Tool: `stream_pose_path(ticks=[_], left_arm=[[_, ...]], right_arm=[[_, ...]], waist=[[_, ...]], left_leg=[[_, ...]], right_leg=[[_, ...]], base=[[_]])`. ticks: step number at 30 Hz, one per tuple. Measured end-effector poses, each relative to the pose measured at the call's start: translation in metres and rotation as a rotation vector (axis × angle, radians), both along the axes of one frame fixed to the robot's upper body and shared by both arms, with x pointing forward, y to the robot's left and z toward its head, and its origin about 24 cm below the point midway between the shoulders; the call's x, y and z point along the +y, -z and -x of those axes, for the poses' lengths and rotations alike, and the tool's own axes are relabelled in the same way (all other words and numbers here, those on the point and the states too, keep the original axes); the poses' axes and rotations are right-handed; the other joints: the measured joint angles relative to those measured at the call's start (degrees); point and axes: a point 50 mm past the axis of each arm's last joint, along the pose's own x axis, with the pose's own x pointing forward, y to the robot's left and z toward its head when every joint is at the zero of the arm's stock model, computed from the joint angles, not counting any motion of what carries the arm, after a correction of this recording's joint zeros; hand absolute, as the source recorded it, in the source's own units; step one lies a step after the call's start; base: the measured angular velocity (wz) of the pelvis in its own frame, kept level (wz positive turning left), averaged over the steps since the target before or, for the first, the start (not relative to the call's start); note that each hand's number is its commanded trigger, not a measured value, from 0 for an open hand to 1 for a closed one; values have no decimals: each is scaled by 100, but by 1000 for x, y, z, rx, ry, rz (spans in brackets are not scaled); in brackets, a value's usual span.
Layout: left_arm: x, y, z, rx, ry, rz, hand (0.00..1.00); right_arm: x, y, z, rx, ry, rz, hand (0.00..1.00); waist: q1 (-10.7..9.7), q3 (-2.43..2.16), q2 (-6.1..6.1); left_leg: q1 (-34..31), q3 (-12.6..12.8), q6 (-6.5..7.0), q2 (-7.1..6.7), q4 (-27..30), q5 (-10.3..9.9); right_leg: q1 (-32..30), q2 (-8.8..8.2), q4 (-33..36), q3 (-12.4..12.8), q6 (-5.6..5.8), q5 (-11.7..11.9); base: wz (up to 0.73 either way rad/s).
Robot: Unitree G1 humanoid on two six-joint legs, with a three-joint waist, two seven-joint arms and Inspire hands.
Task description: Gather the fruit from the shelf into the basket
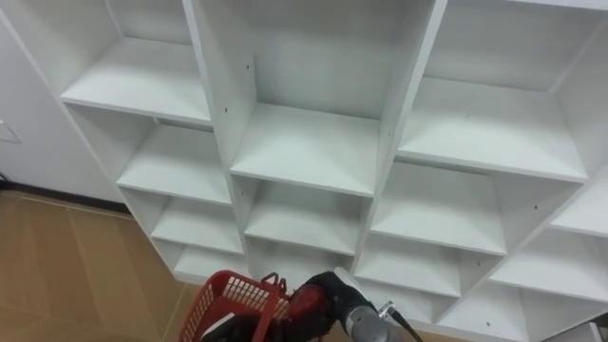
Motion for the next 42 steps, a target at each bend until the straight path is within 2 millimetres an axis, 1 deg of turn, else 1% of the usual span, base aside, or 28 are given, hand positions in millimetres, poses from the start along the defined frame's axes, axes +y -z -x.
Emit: stream_pose_path(ticks=[6, 18, 26, 36, 38, 42], left_arm=[[0, 0, 0, 2, 0, 0, 100], [2, 1, 3, 13, 0, 0, 100], [3, 2, 4, 27, -20, 14, 100], [3, 2, 4, 28, -31, 11, 100], [4, 3, 4, 26, -38, 4, 100], [8, 3, 2, 21, -70, -20, 100]], right_arm=[[0, 0, 0, 2, 1, -4, 0], [0, 0, 0, 5, 14, -18, 0], [1, 0, 0, 2, 13, -20, 0], [0, -1, 0, -3, 17, -27, 0], [-1, -1, -1, -4, 27, -28, 0], [-6, -5, -4, -34, 74, -33, 0]], waist=[[4, 1, 0], [1, -18, -34], [0, -5, -54], [-7, -1, -45], [-6, 11, -29], [-19, 8, -26]], left_leg=[[-1, 0, 0, -1, 0, 0], [4, 0, 0, -4, 1, 0], [53, -11, -1, -8, -1, -1], [99, -24, -3, -10, -21, -2], [94, -24, -3, -14, -22, -3], [71, -32, -3, -19, -32, -2]], right_leg=[[2, -2, 1, -2, 1, -1], [17, -6, 2, -11, 1, -24], [72, -6, 0, -17, 1, -36], [108, -5, 0, -23, -1, -52], [109, -9, -11, -37, 1, -53], [96, -10, -50, -42, 8, -58]], base=[[0], [0], [0], [0], [0], [0]])
